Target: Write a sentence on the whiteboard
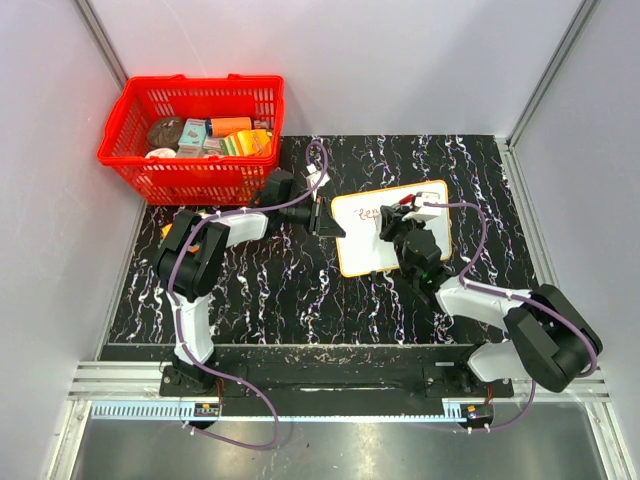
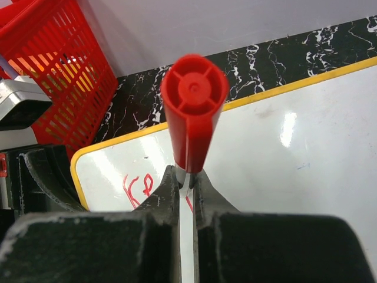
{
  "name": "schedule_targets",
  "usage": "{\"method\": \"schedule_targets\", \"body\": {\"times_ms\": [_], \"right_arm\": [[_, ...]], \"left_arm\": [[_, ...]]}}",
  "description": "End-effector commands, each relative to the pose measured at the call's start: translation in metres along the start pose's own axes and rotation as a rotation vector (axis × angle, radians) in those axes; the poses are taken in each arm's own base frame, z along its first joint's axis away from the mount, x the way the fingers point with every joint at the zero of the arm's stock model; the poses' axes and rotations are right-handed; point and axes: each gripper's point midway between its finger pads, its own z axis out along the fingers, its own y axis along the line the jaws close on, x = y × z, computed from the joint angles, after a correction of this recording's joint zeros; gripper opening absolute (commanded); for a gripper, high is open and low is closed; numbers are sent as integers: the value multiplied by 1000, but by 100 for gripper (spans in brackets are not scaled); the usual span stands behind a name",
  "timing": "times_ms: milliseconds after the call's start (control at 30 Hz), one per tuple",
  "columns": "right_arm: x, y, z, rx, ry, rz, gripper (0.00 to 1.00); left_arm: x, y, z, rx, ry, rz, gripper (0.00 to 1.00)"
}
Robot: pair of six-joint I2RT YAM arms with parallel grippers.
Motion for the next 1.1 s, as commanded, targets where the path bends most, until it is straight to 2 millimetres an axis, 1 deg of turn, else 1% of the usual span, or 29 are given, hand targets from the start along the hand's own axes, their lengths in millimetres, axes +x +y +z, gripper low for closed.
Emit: {"method": "schedule_targets", "body": {"times_ms": [0, 33, 67, 100, 167, 333, 467, 533, 633, 867, 933, 1067], "right_arm": [[-10, 1, -8, -26, -31, 32, 0], [-13, -1, -10, -25, -37, 33, 0], [-24, 1, -13, -33, -58, 35, 0], [-25, 1, -15, -33, -54, 28, 0], [-41, 5, -19, -51, -83, 39, 0], [-56, 3, -18, -30, -95, 15, 0], [-55, -8, -12, 0, -85, -37, 0], [-54, -16, -9, 17, -82, -46, 0], [-53, -23, -7, 23, -79, -43, 0], [-51, -18, 0, -1, -65, -38, 0], [-53, -17, 3, 0, -68, -39, 0], [-49, -14, 9, -5, -59, -39, 0]], "left_arm": [[41, 29, 11, -92, 91, 41, 0], [41, 29, 11, -92, 91, 41, 0], [41, 29, 11, -90, 92, 40, 0], [41, 30, 11, -92, 92, 40, 0], [41, 30, 11, -90, 92, 40, 0], [41, 30, 11, -90, 92, 40, 0], [41, 29, 11, -89, 92, 40, 0], [41, 29, 11, -90, 92, 40, 0], [41, 30, 11, -89, 93, 39, 0], [42, 30, 12, -88, 94, 37, 0], [42, 29, 12, -87, 94, 39, 0], [41, 29, 12, -87, 94, 39, 0]]}}
